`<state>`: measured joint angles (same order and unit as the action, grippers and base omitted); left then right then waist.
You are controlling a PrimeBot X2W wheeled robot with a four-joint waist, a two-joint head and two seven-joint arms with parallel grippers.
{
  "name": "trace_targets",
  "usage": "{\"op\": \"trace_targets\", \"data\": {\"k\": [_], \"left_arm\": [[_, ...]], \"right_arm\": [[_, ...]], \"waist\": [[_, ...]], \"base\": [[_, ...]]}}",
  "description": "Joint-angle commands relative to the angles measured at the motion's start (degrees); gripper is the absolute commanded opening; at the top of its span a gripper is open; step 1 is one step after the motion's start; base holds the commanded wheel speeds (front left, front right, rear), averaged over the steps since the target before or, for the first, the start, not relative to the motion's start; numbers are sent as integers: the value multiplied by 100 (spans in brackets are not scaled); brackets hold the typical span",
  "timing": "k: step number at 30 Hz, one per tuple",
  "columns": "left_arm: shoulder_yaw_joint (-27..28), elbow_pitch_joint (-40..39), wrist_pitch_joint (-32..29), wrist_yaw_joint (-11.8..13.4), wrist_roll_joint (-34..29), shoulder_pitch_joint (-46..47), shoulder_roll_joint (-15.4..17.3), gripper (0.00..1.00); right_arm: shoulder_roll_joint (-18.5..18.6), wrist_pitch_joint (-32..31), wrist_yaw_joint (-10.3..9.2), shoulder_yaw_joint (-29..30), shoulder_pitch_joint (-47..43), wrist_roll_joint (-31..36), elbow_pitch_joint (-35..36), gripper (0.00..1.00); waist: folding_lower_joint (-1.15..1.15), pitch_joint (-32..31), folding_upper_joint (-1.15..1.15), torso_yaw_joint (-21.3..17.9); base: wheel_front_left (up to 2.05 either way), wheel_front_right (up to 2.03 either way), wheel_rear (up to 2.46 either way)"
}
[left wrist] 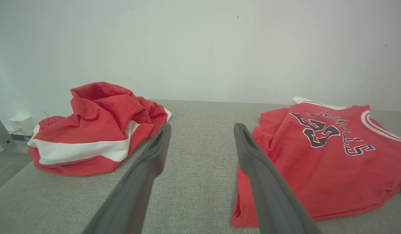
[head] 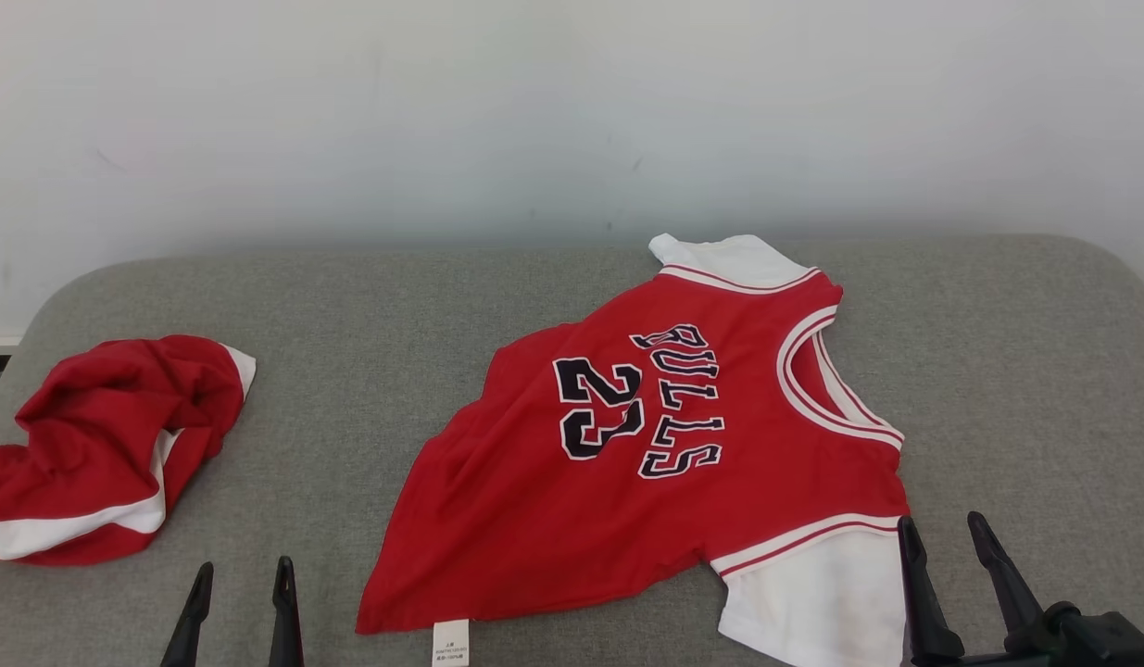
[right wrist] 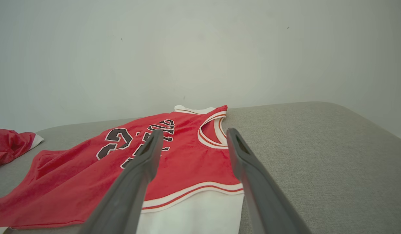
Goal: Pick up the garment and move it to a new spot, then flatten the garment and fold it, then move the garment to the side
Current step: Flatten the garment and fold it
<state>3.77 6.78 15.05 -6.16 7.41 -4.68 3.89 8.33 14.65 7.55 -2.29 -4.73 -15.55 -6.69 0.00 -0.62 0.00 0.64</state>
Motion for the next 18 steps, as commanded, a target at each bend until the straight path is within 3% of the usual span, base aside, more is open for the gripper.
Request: {"op": "trace_targets", "data": {"k": [1, 18], "left_arm": [[-19, -41, 18, -28, 87, -86, 39, 100], [-144, -99, 15, -80, 289, -121, 238, 100]], "right_arm": [[-4, -5, -14, 0, -31, 15, -17, 100], [-6, -87, -14, 38, -7, 78, -93, 100]], "waist": [[0, -2, 0, -1], [0, 16, 0, 11]], "base": [[0, 0, 0], [0, 0, 0]]}}
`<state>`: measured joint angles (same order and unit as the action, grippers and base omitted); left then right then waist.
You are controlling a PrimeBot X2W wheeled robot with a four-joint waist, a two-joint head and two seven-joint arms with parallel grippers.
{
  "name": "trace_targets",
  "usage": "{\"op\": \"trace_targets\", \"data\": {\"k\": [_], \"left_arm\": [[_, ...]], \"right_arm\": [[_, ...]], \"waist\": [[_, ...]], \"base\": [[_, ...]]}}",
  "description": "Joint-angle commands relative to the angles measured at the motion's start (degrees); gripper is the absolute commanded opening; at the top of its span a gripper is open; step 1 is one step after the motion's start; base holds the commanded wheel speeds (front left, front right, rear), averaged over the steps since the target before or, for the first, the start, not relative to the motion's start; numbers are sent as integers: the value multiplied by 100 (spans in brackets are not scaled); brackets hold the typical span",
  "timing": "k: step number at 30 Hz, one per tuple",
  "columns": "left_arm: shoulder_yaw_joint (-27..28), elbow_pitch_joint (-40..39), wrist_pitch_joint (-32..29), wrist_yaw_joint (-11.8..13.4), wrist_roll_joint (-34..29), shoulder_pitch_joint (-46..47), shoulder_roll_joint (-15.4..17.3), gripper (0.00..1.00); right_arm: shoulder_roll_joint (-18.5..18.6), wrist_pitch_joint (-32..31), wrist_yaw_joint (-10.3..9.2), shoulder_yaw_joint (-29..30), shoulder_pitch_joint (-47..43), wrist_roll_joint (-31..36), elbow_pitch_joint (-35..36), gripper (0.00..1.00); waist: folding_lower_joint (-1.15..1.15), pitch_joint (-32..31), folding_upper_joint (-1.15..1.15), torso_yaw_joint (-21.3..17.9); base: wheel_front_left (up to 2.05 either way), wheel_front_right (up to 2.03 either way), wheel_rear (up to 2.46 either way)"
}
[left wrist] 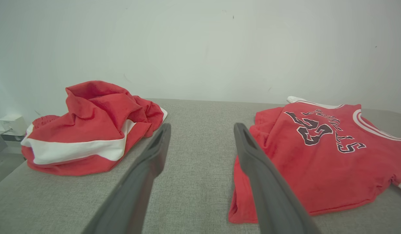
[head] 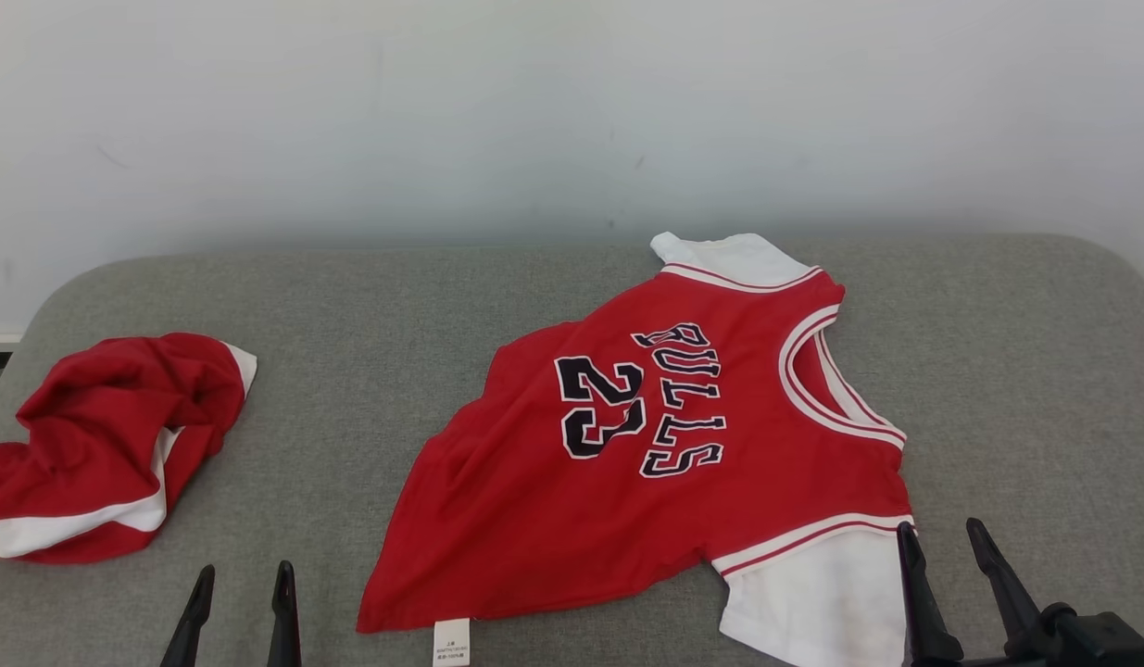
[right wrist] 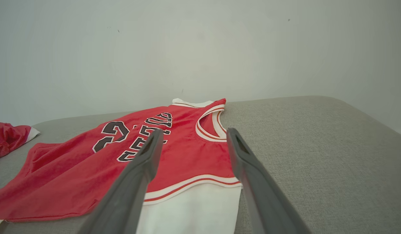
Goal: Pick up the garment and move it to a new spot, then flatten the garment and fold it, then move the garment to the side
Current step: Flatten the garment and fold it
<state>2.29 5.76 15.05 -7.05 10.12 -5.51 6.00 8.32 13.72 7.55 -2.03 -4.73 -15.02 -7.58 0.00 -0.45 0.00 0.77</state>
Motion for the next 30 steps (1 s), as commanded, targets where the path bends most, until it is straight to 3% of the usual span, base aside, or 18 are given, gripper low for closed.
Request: {"op": "trace_targets", "data": {"k": [1, 9, 14, 30], "left_arm": [[-1, 10, 15, 8, 32, -38, 31, 100], [-130, 107, -61, -1, 109, -15, 39, 100], [-511, 394, -325, -27, 67, 153, 77, 100], [-1407, 2324, -57, -43, 616, 950, 237, 100]], "right_arm": [[-3, 3, -14, 14, -7, 27, -9, 100], [67, -169, -14, -30, -25, 91, -105, 100], [205, -434, -14, -72, 66, 113, -301, 100], [30, -692, -14, -245, 360, 18, -1749, 100]], "waist": [[0, -1, 0, -3], [0, 3, 0, -28], [0, 83, 0, -34], [0, 389, 0, -68]], "base": [[0, 0, 0], [0, 0, 0], [0, 0, 0], [0, 0, 0]]}}
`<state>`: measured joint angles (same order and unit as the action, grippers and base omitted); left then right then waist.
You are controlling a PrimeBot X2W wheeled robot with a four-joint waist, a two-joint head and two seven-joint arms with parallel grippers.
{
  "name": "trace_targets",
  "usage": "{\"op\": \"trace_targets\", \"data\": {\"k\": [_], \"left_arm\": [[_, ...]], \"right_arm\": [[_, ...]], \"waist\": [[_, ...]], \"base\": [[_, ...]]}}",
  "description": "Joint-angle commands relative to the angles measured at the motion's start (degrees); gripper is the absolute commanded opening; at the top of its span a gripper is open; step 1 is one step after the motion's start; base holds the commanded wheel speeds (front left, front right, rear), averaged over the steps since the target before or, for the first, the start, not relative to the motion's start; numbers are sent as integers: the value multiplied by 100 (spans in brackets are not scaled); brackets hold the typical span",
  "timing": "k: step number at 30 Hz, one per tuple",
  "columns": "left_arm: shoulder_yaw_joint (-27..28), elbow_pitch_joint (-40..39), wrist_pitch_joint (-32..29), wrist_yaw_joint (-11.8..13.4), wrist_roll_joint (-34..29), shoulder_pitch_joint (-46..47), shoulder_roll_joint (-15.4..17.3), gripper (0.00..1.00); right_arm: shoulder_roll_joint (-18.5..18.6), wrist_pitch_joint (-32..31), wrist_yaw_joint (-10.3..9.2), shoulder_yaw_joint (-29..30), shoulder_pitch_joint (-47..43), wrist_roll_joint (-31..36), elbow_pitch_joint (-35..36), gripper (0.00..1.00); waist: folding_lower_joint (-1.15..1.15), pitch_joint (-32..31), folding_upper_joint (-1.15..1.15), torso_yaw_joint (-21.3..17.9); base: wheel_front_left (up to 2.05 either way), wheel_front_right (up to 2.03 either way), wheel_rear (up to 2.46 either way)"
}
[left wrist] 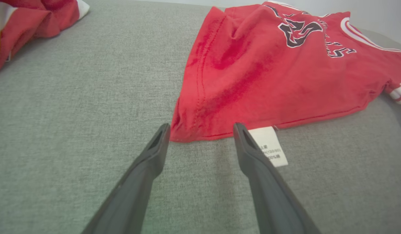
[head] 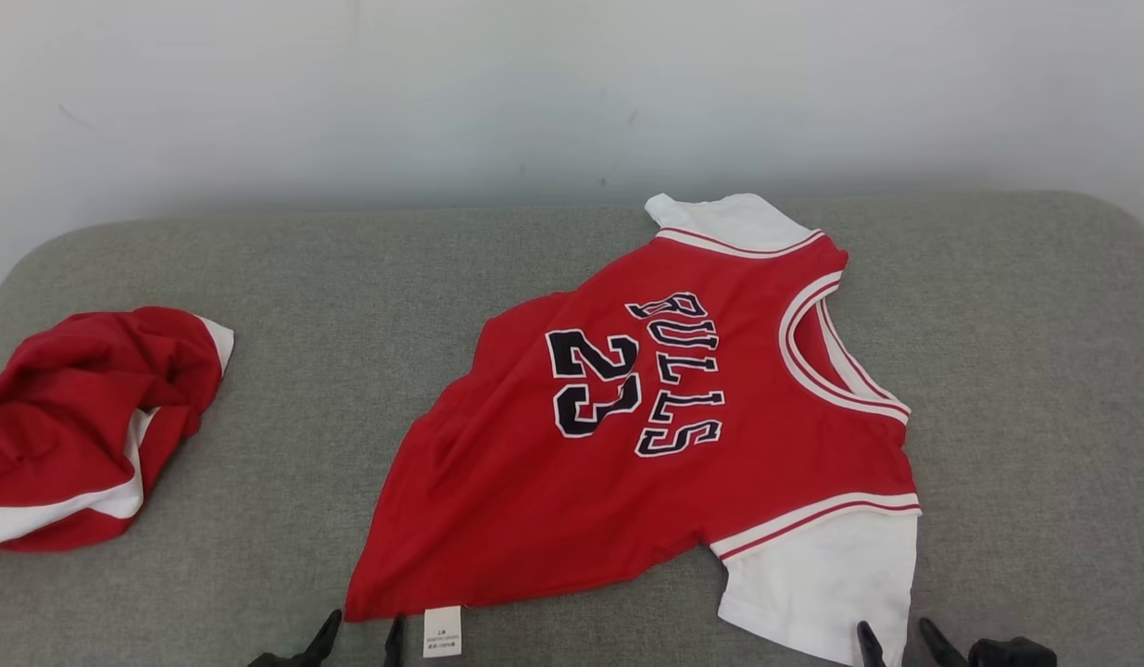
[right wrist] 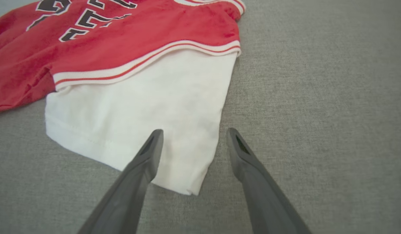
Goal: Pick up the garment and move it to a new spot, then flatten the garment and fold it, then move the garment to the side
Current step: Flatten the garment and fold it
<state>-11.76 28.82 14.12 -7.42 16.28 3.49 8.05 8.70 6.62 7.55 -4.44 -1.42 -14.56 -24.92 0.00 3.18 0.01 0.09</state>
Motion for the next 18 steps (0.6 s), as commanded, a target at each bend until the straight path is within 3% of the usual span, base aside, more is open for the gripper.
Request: {"op": "trace_targets", "data": {"k": [1, 11, 12, 13, 14, 18], "left_arm": [[-51, 133, 57, -6, 53, 128, 36, 100], [-375, 925, 108, 0, 395, 741, 74, 100], [-408, 980, 106, 0, 408, 762, 73, 43], [-424, 1002, 107, 0, 411, 812, 89, 17], [-394, 987, 108, 0, 445, 863, 92, 1], [-362, 1072, 109, 0, 399, 876, 102, 0]], "right_arm": [[-26, 16, -14, -26, 51, -41, -146, 100], [-271, 178, -13, -355, 425, -244, -1193, 100], [-282, 170, -13, -398, 462, -275, -1274, 50], [-286, 183, -5, -449, 513, -306, -1351, 14], [-283, 210, -4, -491, 547, -331, -1416, 0], [-228, 394, -2, -566, 652, -467, -1505, 0]], "waist": [[0, 46, -1, 4], [0, 191, -1, -68], [0, 198, -1, -76], [0, 206, -1, -87], [0, 210, -1, -95], [0, 231, -1, -107]], "base": [[0, 0, 0], [0, 0, 0], [0, 0, 0], [0, 0, 0], [0, 0, 0], [0, 0, 0]]}}
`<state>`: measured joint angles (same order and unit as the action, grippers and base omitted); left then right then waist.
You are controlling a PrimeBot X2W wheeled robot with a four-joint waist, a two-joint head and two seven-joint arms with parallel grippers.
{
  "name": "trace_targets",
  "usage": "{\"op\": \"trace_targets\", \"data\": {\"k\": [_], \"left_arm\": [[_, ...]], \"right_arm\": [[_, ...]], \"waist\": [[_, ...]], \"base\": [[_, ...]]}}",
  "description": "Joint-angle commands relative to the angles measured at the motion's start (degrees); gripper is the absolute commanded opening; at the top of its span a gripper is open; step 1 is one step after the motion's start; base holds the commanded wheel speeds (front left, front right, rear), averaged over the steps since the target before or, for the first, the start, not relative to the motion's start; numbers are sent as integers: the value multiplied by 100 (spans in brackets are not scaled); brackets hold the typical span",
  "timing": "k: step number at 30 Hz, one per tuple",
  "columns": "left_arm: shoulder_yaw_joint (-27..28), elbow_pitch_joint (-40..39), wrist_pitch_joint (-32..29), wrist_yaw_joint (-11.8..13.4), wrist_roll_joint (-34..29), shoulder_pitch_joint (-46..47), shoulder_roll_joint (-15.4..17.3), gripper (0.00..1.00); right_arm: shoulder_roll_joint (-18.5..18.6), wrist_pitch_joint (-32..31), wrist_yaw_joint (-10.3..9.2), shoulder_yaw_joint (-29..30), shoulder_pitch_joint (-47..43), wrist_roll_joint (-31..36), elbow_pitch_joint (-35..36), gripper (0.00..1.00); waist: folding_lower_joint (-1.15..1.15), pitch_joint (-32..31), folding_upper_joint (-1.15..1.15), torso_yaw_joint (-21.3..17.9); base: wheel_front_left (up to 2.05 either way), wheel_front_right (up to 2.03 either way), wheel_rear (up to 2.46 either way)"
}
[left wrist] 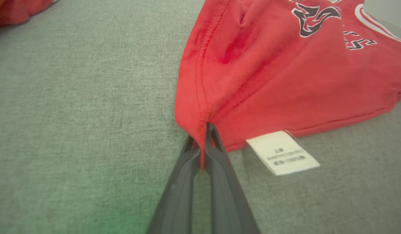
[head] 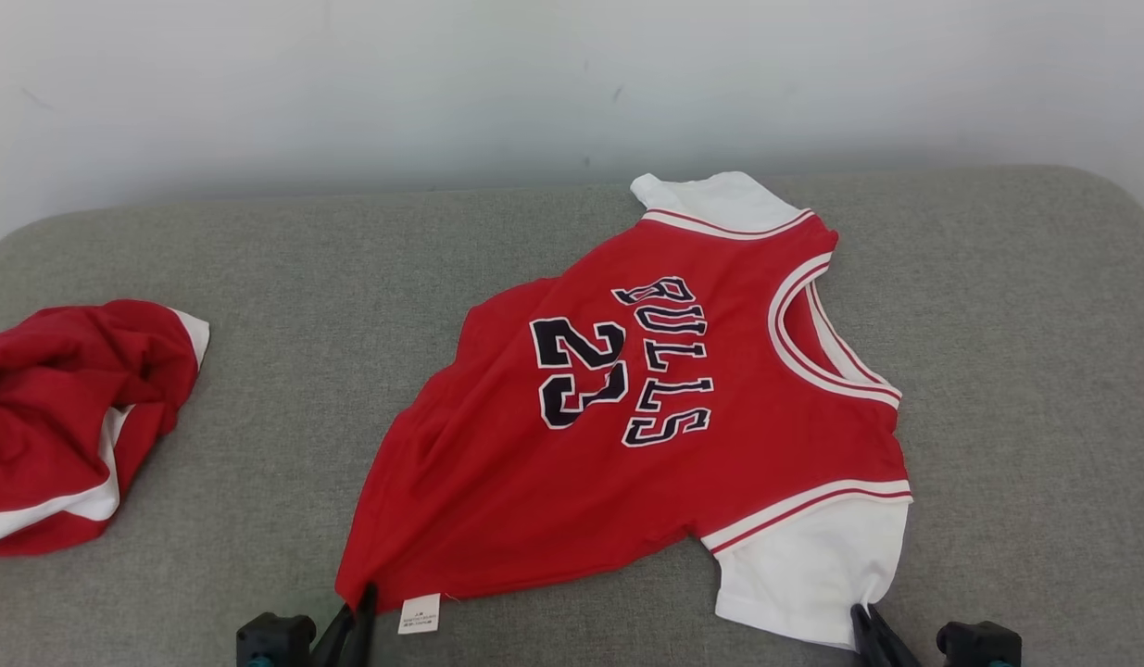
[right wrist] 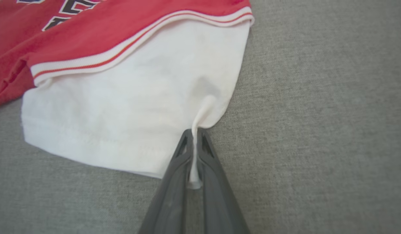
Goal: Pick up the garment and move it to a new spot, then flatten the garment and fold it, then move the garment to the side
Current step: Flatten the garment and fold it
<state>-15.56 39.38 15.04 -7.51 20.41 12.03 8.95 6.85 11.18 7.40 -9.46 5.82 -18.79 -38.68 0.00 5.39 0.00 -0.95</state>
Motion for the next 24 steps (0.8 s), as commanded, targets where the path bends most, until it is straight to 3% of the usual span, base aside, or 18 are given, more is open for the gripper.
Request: {"op": "trace_targets", "data": {"k": [1, 13, 24], "left_arm": [[34, -18, 18, 9, -7, 40, 7, 0], [341, -1171, 19, 9, -31, 465, 261, 0], [-29, -1691, -292, 9, -72, 1671, 697, 0]], "right_arm": [[-13, -9, 14, -94, -27, -67, -104, 0], [451, 236, 13, -234, 699, -371, 1232, 0], [890, -108, 10, -264, 1614, -636, 1873, 0]], "waist": [[0, 23, 0, -3], [0, 214, 0, -173], [0, 534, 0, -275]], "base": [[0, 0, 0], [0, 0, 0], [0, 0, 0]]}}
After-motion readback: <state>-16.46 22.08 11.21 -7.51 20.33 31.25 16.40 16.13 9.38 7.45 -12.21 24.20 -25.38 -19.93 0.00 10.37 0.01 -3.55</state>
